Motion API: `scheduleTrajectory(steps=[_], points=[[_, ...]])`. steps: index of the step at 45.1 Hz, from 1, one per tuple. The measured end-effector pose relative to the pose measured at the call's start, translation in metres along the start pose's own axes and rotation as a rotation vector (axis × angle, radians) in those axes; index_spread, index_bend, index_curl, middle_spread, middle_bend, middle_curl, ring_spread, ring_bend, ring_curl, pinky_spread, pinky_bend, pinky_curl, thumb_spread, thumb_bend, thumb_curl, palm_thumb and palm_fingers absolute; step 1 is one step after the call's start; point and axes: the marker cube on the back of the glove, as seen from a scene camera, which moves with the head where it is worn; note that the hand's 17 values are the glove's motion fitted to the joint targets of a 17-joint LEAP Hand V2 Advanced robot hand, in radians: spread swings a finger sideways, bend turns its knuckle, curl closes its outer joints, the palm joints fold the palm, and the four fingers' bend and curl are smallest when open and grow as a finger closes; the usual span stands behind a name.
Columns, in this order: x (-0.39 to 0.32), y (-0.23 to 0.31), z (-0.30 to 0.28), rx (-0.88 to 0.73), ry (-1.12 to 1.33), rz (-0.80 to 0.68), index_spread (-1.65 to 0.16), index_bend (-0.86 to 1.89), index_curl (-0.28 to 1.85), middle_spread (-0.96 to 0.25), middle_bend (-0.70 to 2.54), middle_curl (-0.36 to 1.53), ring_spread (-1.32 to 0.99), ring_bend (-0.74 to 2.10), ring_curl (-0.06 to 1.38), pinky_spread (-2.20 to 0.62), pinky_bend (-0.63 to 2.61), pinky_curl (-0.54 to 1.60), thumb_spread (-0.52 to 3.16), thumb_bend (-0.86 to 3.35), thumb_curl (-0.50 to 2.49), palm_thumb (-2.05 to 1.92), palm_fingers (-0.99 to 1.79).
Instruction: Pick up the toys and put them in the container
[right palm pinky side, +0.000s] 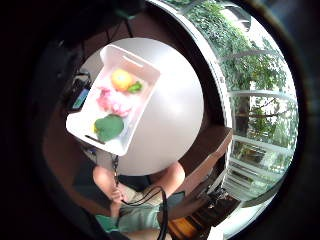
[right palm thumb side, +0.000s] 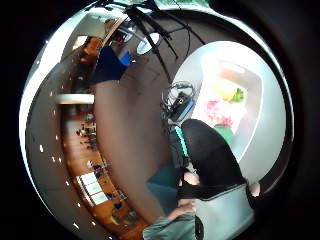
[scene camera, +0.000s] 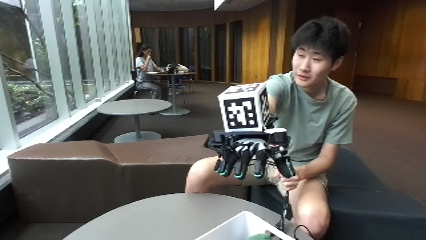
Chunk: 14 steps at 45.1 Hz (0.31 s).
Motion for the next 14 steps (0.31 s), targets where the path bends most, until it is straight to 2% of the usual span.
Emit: scheduleTrajectory(steps=[8, 14], points=[[-0.004, 0.045, -0.001, 0.066, -0.043, -0.101, -0.26, 0.12, 0.44, -0.09, 0.13, 0.44, -0.02, 0.3, 0.38, 0.0, 0.8, 0.39, 1.37, -0.01, 0.48, 0.06, -0.15], [0.002, 0.067, -0.008, 0.086, -0.004, -0.113, -0.26, 0.13, 0.41, -0.11, 0.15, 0.41, -0.04, 0.32, 0.38, -0.01, 0.77, 0.38, 1.44, -0.01, 0.43, 0.04, -0.12]])
